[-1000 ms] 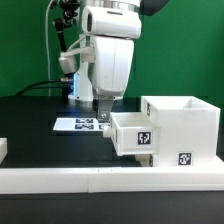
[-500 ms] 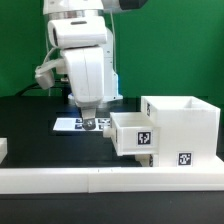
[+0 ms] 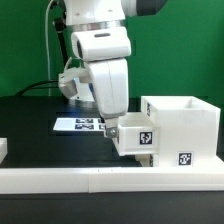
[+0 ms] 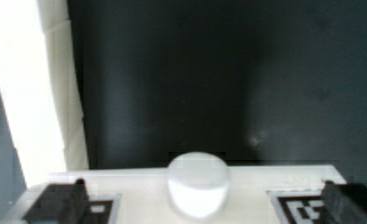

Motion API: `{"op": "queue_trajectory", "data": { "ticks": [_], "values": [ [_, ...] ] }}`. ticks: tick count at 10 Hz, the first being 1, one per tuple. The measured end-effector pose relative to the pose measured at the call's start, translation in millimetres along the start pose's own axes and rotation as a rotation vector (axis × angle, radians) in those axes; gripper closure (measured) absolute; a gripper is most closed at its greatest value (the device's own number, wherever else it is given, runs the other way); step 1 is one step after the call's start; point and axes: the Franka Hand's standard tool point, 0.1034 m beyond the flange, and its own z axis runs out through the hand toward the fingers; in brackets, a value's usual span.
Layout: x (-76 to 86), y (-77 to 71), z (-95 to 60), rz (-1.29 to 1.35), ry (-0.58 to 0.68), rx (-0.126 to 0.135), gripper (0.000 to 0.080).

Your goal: Assemble drawer

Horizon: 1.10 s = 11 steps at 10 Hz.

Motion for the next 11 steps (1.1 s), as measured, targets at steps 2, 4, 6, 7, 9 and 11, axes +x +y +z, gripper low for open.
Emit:
{"op": "queue_trajectory", "data": {
  "ticks": [2, 4, 6, 7, 9, 11],
  "values": [
    [16.7, -0.4, 2.7, 0.031, 0.007, 0.005, 0.0151],
    [36.0, 1.1, 4.4, 0.043, 0.012, 0.004, 0.0151],
    [44.0, 0.7, 5.8, 0.055, 0.013, 0.006, 0.0151],
    [44.2, 0.3, 6.9, 0.065, 0.009, 0.004, 0.0151],
    [43.8, -0.1, 8.4, 0.067, 0.005, 0.007, 0.0151],
    [45.4, 0.6, 5.0, 0.054, -0.003, 0.025, 0.0151]
  ]
}}
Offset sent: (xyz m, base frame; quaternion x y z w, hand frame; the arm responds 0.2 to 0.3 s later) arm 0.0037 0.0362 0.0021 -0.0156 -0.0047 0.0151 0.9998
